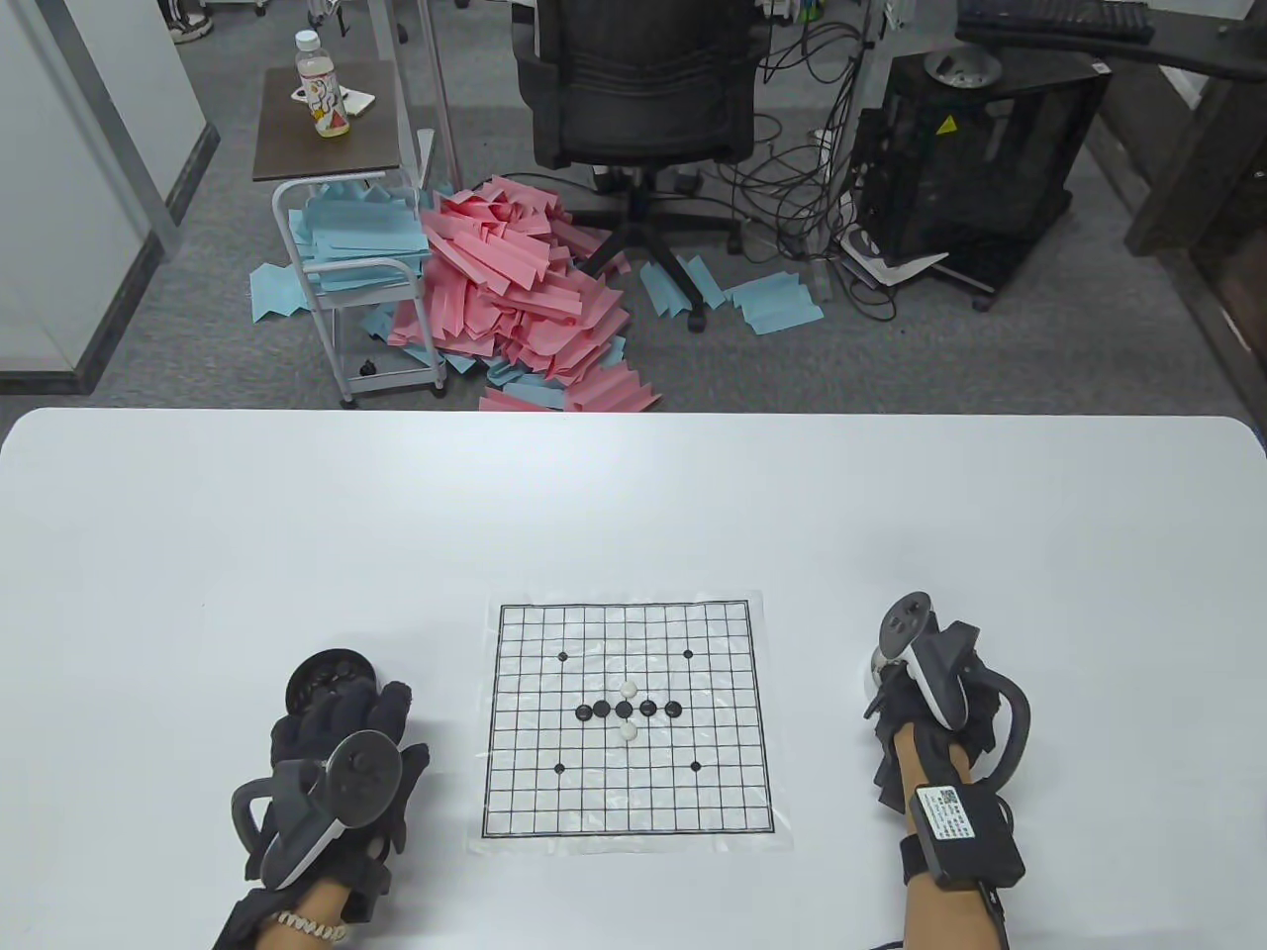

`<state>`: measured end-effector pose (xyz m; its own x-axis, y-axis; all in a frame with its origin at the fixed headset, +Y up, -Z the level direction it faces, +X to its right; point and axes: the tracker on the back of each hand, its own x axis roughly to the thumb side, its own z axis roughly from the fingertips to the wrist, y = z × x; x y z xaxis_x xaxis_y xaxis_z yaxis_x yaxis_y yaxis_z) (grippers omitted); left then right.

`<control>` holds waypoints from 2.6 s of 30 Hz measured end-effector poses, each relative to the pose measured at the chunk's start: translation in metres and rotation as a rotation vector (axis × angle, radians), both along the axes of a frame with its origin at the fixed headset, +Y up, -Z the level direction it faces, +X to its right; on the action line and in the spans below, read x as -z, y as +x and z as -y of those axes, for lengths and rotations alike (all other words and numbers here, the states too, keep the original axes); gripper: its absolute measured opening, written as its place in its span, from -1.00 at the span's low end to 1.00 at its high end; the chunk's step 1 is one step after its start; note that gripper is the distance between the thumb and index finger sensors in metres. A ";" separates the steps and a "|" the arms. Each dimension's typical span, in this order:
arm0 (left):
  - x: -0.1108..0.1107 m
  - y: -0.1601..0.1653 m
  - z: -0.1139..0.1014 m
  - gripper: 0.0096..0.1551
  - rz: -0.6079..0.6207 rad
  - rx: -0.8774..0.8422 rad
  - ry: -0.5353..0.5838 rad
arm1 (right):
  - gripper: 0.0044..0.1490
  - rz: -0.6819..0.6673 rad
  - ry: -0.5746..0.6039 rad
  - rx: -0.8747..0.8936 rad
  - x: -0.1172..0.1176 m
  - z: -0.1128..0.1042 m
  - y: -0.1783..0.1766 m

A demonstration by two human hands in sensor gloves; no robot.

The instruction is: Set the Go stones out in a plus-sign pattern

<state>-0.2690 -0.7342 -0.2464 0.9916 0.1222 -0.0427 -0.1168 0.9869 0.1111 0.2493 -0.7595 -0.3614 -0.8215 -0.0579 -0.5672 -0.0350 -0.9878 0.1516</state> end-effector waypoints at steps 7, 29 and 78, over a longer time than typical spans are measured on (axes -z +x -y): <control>0.001 -0.001 0.001 -0.18 -0.007 -0.002 -0.007 | -0.36 0.036 -0.059 -0.013 0.010 0.001 -0.003; 0.001 0.000 0.001 -0.17 -0.006 0.004 -0.006 | -0.54 0.052 -0.005 0.121 0.006 0.008 0.008; -0.001 -0.005 0.001 -0.18 0.000 -0.005 0.001 | -0.56 -0.316 0.000 0.172 0.012 0.009 -0.236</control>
